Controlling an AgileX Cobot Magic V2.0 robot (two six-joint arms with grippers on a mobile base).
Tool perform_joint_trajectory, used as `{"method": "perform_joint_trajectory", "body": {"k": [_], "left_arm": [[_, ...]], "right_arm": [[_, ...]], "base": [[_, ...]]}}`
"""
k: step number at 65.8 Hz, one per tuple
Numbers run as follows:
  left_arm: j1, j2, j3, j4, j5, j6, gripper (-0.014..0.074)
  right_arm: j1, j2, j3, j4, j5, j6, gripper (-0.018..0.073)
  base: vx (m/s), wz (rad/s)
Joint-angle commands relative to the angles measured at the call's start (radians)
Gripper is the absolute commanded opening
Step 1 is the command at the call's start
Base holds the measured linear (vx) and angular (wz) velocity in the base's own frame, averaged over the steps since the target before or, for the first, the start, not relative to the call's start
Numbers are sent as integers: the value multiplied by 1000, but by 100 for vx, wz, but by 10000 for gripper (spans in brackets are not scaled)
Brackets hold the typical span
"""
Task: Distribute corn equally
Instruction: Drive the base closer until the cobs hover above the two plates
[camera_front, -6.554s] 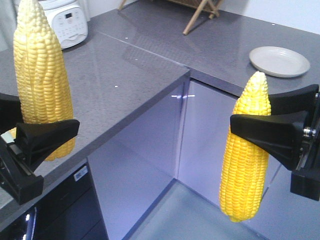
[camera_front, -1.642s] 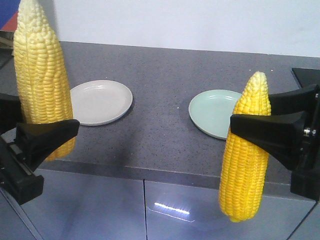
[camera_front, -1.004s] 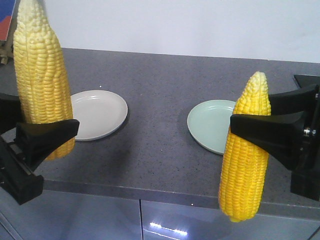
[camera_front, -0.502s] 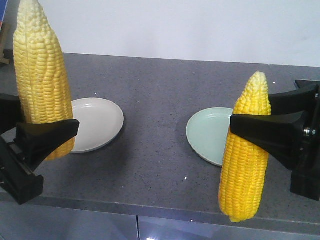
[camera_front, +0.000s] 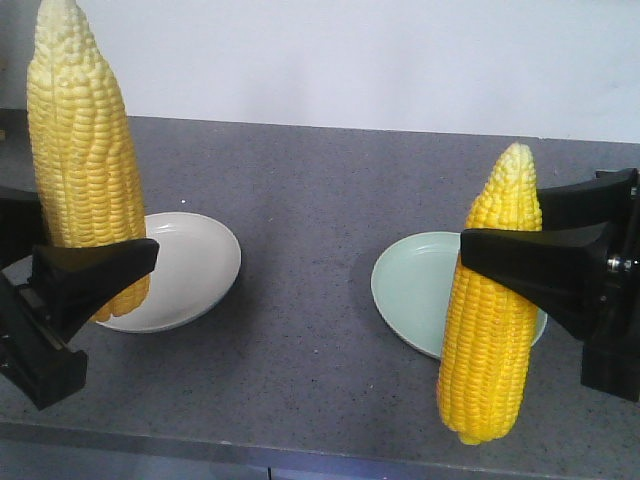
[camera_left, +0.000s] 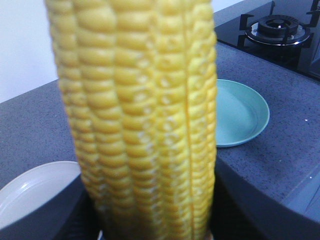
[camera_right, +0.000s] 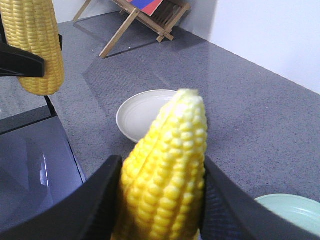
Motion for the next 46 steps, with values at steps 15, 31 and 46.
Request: {"method": "perform_joint_trajectory", "body": {"k": [15,31,46], "left_arm": [[1,-8,-26,-9,-78,-3,291],[1,-8,-26,-9,-78,-3,291],[1,-8,-26,-9,-78,-3,291]], "right_arm": [[-5,-9,-22,51,-32,-11,171],[-5,-9,-22,51,-32,-12,171],[-5,-9,-22,51,-32,-12,171]], "base": [[7,0],[6,-1],[6,-1]]}}
